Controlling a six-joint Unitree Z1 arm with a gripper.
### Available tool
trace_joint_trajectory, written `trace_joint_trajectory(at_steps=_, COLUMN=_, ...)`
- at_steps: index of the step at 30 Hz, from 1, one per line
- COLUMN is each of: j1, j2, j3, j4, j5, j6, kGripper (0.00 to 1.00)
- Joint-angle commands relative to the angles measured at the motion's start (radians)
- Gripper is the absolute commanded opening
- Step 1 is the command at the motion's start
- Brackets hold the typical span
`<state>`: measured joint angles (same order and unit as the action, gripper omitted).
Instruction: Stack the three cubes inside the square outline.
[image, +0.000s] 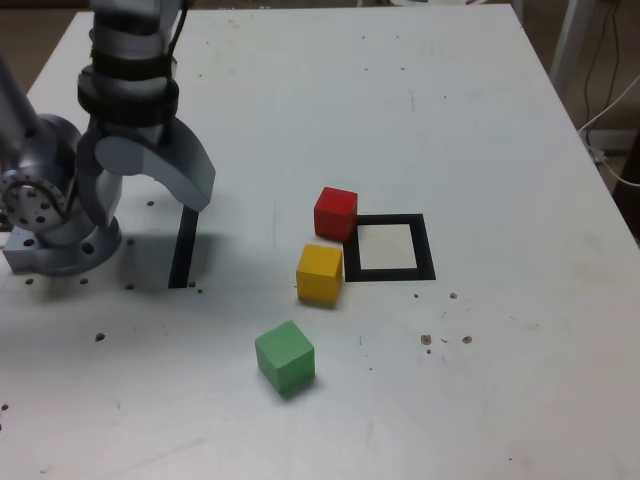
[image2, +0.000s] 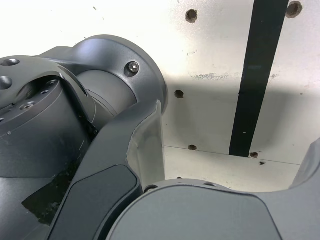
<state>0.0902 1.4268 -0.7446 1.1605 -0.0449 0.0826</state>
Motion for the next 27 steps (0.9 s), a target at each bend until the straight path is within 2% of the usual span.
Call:
trace_joint_trajectory(at_steps=1, j1=0.002, j2=-0.006, j3=-0.001, j4=0.004, j5=0.000, j6=-0.002, kGripper=1.00)
trace_joint_trajectory(at_steps=17, j1=0.002, j2=-0.020, j3=0.004, j4=0.017, j5=0.009, j6=-0.003, kGripper=1.00)
trace_joint_trajectory(at_steps=27, j1=-0.002, j2=0.014, j3=-0.031, j4=0.021, j5=0.022, j6=-0.006, kGripper=1.00)
